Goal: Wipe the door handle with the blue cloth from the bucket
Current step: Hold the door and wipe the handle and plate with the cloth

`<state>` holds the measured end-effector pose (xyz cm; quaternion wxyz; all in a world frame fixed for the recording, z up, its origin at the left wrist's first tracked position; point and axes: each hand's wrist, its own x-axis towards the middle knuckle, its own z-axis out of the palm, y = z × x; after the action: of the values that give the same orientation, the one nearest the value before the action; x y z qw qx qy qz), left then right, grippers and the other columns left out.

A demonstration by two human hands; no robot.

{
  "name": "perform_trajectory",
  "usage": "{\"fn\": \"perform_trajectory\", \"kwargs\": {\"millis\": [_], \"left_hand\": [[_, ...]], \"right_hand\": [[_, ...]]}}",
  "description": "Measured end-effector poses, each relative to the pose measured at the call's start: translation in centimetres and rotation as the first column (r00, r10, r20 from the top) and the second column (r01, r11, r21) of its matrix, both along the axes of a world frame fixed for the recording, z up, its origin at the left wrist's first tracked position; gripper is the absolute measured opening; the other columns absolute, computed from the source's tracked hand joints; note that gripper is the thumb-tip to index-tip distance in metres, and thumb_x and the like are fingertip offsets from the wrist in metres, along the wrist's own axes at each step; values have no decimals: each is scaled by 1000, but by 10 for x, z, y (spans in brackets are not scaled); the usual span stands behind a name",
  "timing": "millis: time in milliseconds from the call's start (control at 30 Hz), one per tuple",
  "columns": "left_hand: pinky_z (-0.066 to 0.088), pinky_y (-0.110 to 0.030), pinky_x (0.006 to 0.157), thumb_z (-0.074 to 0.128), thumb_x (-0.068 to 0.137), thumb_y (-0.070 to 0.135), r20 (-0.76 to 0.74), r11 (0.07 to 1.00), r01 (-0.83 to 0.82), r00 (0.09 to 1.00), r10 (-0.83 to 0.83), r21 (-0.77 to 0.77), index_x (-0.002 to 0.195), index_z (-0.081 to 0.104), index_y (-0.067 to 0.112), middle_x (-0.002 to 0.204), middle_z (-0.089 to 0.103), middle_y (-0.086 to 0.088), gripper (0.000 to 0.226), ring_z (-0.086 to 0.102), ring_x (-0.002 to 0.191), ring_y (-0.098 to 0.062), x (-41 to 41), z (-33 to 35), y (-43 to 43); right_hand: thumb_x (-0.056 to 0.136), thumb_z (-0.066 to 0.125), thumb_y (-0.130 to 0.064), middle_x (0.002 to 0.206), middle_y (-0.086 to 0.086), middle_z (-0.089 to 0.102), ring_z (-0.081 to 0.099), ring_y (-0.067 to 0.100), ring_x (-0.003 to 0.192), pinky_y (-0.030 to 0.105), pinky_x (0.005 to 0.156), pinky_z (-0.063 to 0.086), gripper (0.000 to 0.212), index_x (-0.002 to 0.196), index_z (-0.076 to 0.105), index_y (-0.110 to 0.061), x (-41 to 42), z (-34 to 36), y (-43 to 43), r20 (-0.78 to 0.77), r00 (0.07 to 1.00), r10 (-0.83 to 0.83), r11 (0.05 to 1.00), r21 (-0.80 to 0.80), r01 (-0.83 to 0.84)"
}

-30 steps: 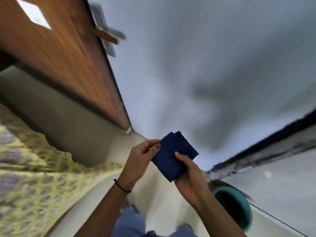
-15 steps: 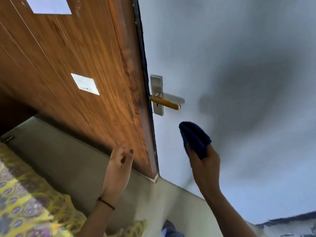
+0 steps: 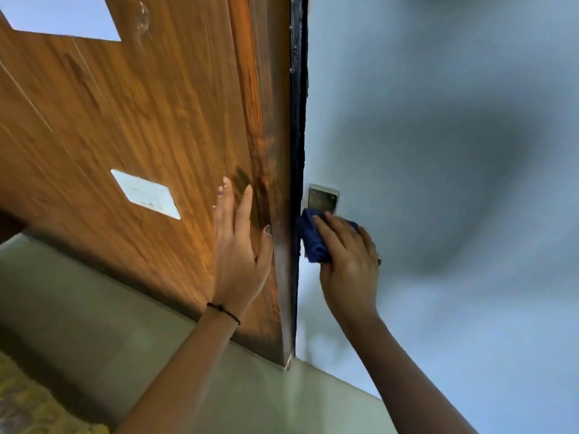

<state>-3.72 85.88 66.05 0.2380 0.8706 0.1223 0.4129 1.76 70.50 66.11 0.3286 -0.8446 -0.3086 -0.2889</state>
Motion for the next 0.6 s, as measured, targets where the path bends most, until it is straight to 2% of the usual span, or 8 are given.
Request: {"fn": "perform_trajectory", "kwargs": {"millis": [100, 200, 233, 300, 400, 433, 500, 600], "left_hand": [[7, -50, 122, 54, 94, 19, 60, 990, -9, 998, 0, 143, 149, 25, 11, 158, 13, -19, 63, 4, 149, -26, 19, -2, 23], [-2, -42, 122, 52, 95, 25, 79, 964, 26, 996, -49, 266, 147, 23, 8, 154, 20, -27, 62, 8, 147, -34, 38, -5, 46], [-3, -42, 122, 49, 95, 27, 86, 954, 44, 994, -72, 295, 147, 23, 8, 154, 21, -27, 61, 7, 147, -34, 44, -7, 52], [-5, -43, 121, 40, 97, 33, 113, 936, 73, 987, -118, 344, 147, 21, 10, 154, 16, -24, 58, -5, 151, -24, 52, -10, 61], [-9, -42, 120, 33, 98, 40, 138, 902, 119, 972, -191, 416, 153, 9, 21, 163, -10, -6, 62, -15, 149, -13, 62, -14, 71], [-10, -42, 120, 33, 98, 40, 144, 887, 126, 967, -210, 443, 155, 3, 25, 162, -17, 2, 66, -16, 149, -13, 63, -15, 74], [-12, -41, 120, 34, 97, 41, 158, 863, 139, 957, -243, 486, 155, -3, 27, 161, -20, 6, 70, -17, 148, -14, 67, -18, 80], [-13, -40, 119, 32, 97, 46, 186, 844, 109, 953, -240, 526, 155, -3, 25, 161, -20, 4, 71, -18, 148, -15, 71, -22, 84]], "right_hand": [[77, 73, -2, 125, 12, 67, 61, 36, 117, 61, 104, 40, 46, 121, 67, -14, 4, -14, 24, -27, 994, -104, 984, -149, 99], [79, 73, -19, 132, 9, 63, 55, 35, 125, 58, 109, 33, 47, 125, 64, -20, 5, -19, 44, -91, 968, -233, 938, -283, 199], [80, 69, -29, 136, 7, 60, 51, 34, 128, 58, 112, 31, 50, 129, 61, -22, 4, -19, 49, -130, 957, -258, 927, -312, 207], [82, 55, -47, 143, 3, 53, 42, 31, 135, 56, 115, 25, 56, 134, 54, -26, 3, -19, 55, -182, 940, -289, 914, -343, 215], [91, 28, -62, 147, 0, 48, 36, 26, 139, 51, 116, 21, 61, 135, 52, -28, 3, -18, 57, -187, 923, -337, 890, -383, 247], [93, 23, -61, 147, 0, 48, 36, 26, 139, 49, 117, 20, 60, 136, 52, -29, 4, -18, 55, -183, 922, -341, 882, -401, 247], [98, 21, -52, 145, 2, 49, 40, 27, 135, 45, 114, 23, 53, 135, 51, -29, 5, -18, 50, -155, 918, -366, 861, -430, 270], [100, 36, -37, 133, 10, 56, 51, 32, 118, 43, 104, 34, 38, 132, 53, -24, 7, -19, 42, -66, 907, -416, 832, -429, 350]]}}
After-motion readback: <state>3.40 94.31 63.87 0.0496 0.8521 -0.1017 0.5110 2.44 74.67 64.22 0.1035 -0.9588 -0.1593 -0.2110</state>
